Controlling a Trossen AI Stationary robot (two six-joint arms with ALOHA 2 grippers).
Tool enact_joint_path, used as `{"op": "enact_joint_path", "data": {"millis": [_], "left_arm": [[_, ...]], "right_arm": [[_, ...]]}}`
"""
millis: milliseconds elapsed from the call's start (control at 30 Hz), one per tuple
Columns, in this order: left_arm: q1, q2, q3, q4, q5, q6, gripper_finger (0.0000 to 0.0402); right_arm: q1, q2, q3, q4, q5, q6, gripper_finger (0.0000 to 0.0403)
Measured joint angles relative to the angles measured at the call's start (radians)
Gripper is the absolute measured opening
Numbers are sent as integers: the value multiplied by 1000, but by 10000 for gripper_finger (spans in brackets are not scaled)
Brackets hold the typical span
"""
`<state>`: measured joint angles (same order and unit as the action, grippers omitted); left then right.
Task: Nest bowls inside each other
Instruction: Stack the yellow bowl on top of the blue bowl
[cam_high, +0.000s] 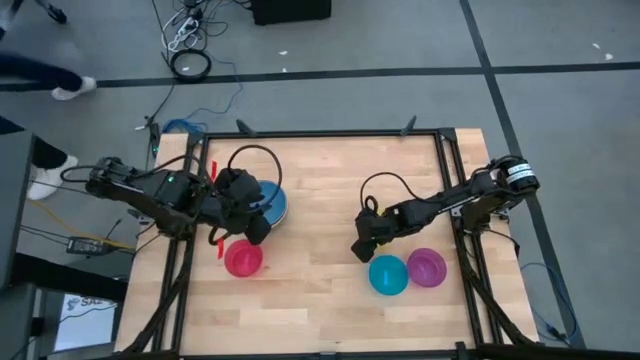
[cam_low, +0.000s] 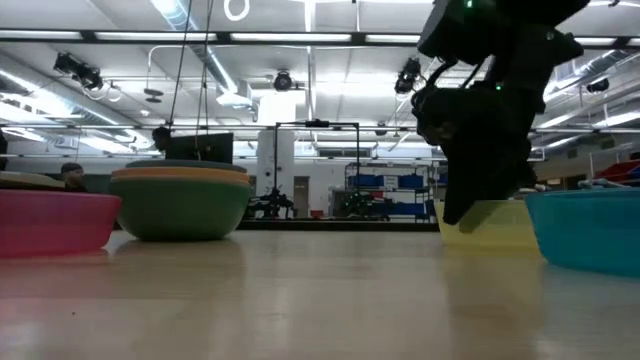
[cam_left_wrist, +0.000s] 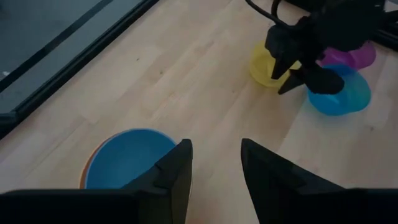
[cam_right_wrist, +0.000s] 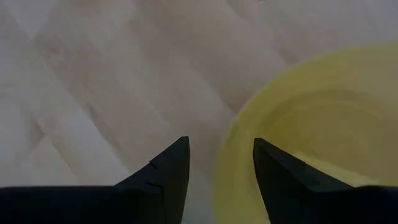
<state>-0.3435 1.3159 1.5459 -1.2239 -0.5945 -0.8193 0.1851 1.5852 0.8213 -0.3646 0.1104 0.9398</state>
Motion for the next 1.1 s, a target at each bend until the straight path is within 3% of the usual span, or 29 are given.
{"op": "enact_joint_path", "data": {"millis": [167, 333, 533, 733, 867, 967, 1100], "left_arm": [[0, 0, 0, 0, -8, 0, 147], [0, 0, 0, 0, -23, 0, 147], [0, 0, 0, 2, -57, -1, 147], [1, 0, 0, 140, -134, 28, 147], [-3, 0, 0, 339, -130, 164, 147], [-5, 0, 0, 464, -129, 254, 147], [-11, 0, 0, 548, -128, 291, 147]], "right_arm": [[-35, 0, -12, 7, -62, -50, 125], [-58, 0, -3, 46, -97, -162, 22], [-58, -1, 118, 72, -61, -332, 1], [-60, 41, 360, 226, -2, -549, 0], [-60, 224, 577, 205, -38, -657, 0], [-59, 389, 767, 127, -48, -724, 0], [-60, 568, 1022, -96, 31, -797, 0]]}}
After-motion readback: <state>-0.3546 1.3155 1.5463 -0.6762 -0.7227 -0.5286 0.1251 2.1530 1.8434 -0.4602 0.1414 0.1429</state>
